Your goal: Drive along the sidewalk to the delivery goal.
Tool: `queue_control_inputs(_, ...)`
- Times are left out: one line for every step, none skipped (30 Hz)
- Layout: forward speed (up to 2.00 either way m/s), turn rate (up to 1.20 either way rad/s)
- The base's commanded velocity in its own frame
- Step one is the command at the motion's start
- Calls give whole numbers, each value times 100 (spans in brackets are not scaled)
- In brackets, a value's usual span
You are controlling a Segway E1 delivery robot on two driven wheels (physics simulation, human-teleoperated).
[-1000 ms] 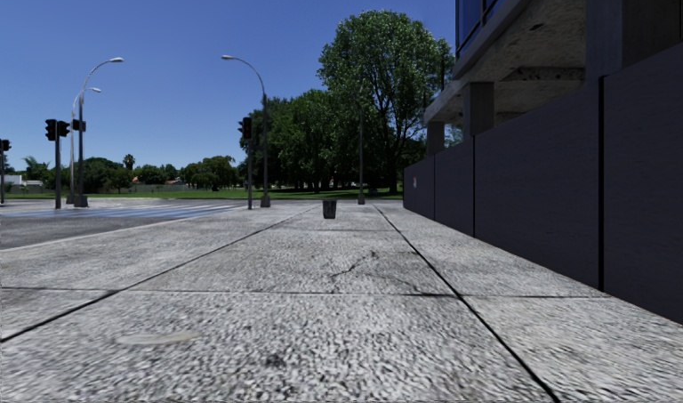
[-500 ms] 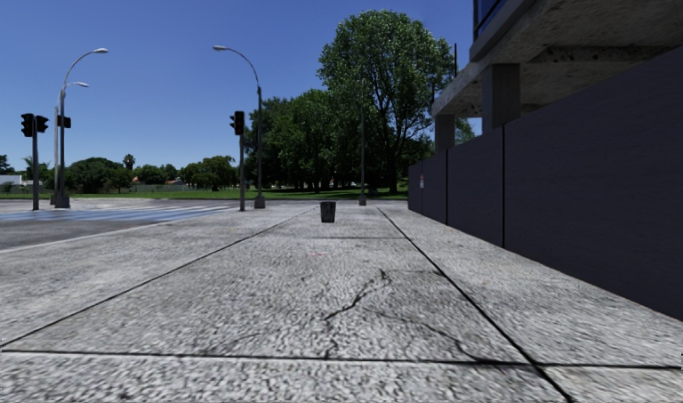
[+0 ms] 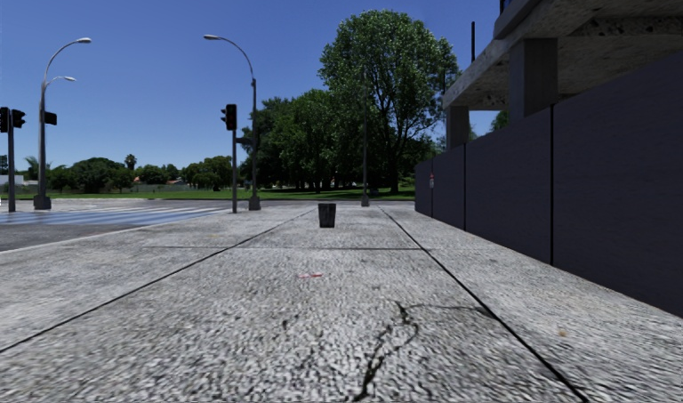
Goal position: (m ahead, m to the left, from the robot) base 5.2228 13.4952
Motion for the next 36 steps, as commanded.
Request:
queue_control_inputs(200,34)
queue_control_inputs(200,35)
queue_control_inputs(200,35)
queue_control_inputs(200,35)
queue_control_inputs(200,35)
queue_control_inputs(200,35)
queue_control_inputs(200,35)
queue_control_inputs(200,37)
queue_control_inputs(200,37)
queue_control_inputs(200,38)
queue_control_inputs(200,39)
queue_control_inputs(200,39)
queue_control_inputs(200,39)
queue_control_inputs(200,39)
queue_control_inputs(200,39)
queue_control_inputs(200,36)
queue_control_inputs(200,36)
queue_control_inputs(200,31)
queue_control_inputs(200,30)
queue_control_inputs(200,30)
queue_control_inputs(200,30)
queue_control_inputs(200,30)
queue_control_inputs(200,30)
queue_control_inputs(200,30)
queue_control_inputs(200,30)
queue_control_inputs(200,30)
queue_control_inputs(200,30)
queue_control_inputs(200,30)
queue_control_inputs(200,30)
queue_control_inputs(200,30)
queue_control_inputs(200,30)
queue_control_inputs(200,30)
queue_control_inputs(200,30)
queue_control_inputs(200,30)
queue_control_inputs(200,30)
queue_control_inputs(200,30)
